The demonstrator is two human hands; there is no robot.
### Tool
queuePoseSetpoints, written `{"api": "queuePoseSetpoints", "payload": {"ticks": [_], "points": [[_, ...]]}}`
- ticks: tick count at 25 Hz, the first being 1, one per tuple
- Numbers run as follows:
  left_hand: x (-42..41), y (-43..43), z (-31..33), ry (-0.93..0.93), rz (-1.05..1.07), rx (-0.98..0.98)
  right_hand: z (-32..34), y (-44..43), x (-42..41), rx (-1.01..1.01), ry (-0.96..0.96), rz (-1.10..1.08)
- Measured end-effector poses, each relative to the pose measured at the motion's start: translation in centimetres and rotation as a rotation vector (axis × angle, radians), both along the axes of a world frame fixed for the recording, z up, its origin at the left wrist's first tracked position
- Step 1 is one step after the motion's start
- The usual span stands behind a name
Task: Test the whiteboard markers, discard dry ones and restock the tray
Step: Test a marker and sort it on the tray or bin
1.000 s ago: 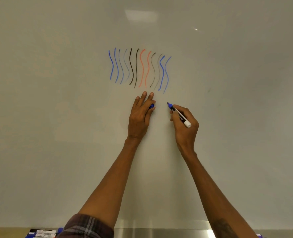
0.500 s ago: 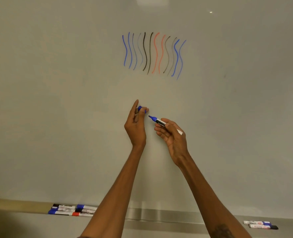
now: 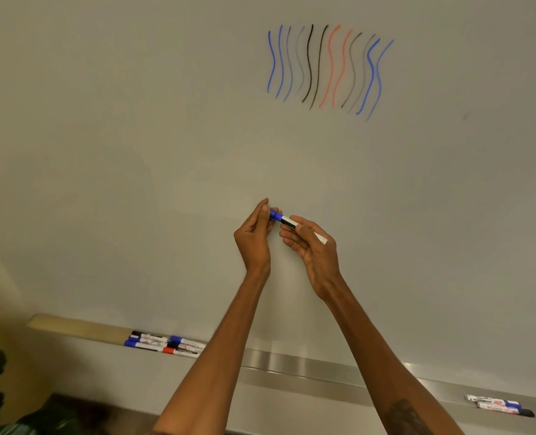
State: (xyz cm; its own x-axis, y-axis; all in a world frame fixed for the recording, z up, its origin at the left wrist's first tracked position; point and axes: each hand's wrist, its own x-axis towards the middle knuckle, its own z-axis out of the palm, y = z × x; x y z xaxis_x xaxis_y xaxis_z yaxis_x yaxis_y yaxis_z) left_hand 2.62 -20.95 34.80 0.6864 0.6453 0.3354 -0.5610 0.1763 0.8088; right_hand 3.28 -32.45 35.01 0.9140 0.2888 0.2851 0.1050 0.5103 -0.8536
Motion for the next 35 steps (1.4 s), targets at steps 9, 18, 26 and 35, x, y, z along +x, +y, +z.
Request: {"api": "queuePoseSetpoints", "payload": {"ticks": [9,18,26,35], "points": [[-2.1,3.4,-2.6,0.035,0.079,-0.183,-2.9,4.8,-2.2,-0.031,0.019,0.060],[-5.2,9.0,-6.2,0.099,0.130,-0.217,-6.1,10.2,-3.7,-0.066,0.084,0.210],[-9.6,15.8,-12.7,0.235,0.281,-0.211,-11.9,15.8,-5.6,-0.170,0.328,0.452],[-16.9,22.3,-22.9,0.580,0.348,-0.244,-20.8,21.4,-8.7,-0.382,0.531,0.587]]}}
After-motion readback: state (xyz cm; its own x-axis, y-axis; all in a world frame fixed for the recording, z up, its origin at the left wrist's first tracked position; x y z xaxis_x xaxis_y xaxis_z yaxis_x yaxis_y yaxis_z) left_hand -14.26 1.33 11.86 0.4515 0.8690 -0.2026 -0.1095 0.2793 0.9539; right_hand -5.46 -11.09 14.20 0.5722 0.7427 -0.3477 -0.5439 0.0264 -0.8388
